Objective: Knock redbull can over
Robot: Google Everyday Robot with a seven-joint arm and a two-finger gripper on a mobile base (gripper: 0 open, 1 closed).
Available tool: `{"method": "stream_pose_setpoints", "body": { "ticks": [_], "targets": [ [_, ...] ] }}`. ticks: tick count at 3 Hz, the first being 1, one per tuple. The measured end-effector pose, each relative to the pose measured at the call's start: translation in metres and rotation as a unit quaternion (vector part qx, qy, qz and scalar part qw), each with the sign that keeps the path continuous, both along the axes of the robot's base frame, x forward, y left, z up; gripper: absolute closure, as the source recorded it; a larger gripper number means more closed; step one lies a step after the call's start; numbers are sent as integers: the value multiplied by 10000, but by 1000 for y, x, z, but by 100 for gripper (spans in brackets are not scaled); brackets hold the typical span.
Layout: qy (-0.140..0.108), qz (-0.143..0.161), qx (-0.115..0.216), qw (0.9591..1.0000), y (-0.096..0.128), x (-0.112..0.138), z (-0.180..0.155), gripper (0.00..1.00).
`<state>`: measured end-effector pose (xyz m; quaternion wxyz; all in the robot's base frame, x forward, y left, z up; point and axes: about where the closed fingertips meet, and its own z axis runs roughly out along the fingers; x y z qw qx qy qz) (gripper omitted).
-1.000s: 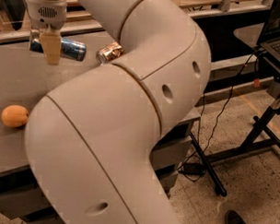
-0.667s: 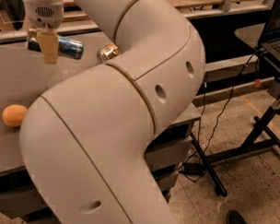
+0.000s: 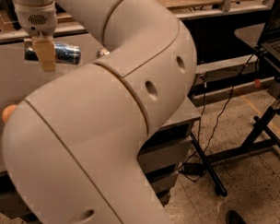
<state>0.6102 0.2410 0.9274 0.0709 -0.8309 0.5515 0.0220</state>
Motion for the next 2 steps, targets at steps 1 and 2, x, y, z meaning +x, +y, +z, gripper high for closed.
{"method": "stream_pose_setpoints", "body": {
  "ticks": [1, 2],
  "targets": [
    [-45, 103, -175, 9998, 12, -10, -6, 100],
    [13, 256, -243, 9994, 25, -23, -18, 100]
  ]
}}
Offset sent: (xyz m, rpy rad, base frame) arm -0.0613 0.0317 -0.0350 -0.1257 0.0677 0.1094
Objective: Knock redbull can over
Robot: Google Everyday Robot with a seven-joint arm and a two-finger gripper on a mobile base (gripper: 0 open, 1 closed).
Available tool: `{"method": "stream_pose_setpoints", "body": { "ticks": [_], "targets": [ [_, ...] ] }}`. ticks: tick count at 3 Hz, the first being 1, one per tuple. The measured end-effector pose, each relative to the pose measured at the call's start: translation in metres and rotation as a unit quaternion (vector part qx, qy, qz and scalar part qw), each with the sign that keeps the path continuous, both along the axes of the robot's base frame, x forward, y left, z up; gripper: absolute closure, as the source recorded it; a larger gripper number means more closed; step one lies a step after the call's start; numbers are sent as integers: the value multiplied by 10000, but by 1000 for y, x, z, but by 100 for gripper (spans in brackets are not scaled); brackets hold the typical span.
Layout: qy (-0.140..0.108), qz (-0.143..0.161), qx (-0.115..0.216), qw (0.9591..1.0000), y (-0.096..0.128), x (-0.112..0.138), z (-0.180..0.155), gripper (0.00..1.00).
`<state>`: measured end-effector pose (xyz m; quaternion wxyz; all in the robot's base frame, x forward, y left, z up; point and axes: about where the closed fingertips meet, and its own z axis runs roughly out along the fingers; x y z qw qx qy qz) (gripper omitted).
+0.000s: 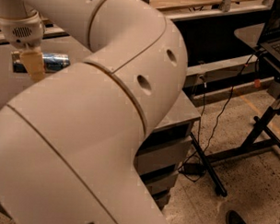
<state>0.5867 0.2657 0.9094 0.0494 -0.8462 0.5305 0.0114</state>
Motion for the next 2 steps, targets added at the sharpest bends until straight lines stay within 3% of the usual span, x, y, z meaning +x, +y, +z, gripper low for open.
{"method": "stream_pose_setpoints", "body": {
  "ticks": [2],
  "targets": [
    [517, -172, -179, 9984, -1, -38, -39, 100]
  ]
}}
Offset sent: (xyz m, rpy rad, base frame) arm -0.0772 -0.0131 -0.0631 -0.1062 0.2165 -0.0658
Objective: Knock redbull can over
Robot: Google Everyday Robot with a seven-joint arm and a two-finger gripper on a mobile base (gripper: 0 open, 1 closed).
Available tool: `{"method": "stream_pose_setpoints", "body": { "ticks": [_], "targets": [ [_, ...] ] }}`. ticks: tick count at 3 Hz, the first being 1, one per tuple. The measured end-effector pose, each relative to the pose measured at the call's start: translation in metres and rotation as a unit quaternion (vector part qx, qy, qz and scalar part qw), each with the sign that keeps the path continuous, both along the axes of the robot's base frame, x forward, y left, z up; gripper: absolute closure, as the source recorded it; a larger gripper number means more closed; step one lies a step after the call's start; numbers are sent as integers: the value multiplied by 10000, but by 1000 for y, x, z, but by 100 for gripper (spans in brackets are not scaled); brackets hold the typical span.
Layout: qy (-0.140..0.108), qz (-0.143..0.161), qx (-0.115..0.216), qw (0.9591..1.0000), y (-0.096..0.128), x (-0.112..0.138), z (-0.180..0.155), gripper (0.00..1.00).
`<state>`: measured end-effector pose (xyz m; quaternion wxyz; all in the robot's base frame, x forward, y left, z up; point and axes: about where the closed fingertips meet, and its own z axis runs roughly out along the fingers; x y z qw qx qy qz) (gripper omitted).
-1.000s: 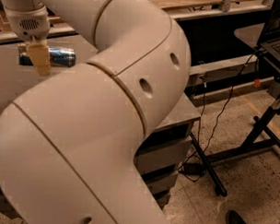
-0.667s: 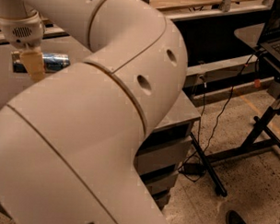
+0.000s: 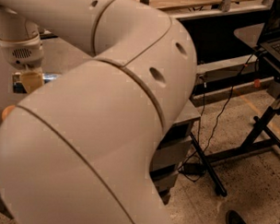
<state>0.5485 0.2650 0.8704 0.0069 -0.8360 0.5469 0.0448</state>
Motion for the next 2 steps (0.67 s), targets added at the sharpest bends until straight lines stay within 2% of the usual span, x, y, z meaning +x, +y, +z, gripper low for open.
{"method": "stream_pose_setpoints", "body": {
  "ticks": [2],
  "targets": [
    [497, -412, -301, 9975, -28, -28, -28, 100]
  ]
}}
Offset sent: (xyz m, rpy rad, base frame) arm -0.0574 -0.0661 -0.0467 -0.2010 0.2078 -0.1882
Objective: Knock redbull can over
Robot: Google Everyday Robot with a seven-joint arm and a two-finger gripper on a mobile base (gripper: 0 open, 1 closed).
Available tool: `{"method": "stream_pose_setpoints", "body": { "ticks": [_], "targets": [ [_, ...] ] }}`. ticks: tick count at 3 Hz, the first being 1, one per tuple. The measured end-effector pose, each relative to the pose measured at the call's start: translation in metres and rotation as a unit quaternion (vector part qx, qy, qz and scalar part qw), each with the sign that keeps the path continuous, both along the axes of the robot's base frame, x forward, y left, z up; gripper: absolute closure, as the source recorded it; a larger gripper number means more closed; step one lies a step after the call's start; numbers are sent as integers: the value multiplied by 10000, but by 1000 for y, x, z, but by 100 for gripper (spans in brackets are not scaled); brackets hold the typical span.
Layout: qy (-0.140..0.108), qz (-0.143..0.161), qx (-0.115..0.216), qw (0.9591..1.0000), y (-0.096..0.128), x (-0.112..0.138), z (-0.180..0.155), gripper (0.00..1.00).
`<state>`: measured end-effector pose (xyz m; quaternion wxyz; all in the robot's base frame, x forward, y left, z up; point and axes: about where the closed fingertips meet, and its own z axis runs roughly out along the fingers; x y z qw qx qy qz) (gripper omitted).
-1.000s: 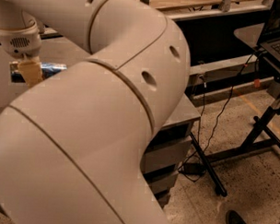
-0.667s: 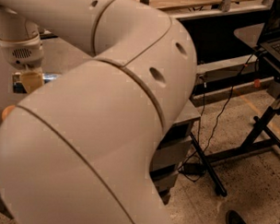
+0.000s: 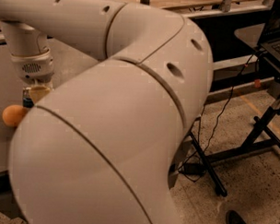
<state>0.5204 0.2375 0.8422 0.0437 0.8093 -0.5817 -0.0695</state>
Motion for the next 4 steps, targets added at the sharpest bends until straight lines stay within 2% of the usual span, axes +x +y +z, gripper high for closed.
{"method": "stream_pose_setpoints", "body": {
  "ticks": [1, 2, 4],
  "targets": [
    [222, -418, -364, 9982, -27, -9, -12, 100],
    [356, -811, -649, 9940, -46, -14, -17, 84],
    [420, -1384, -876, 9856, -59, -12, -18, 38]
  ]
}}
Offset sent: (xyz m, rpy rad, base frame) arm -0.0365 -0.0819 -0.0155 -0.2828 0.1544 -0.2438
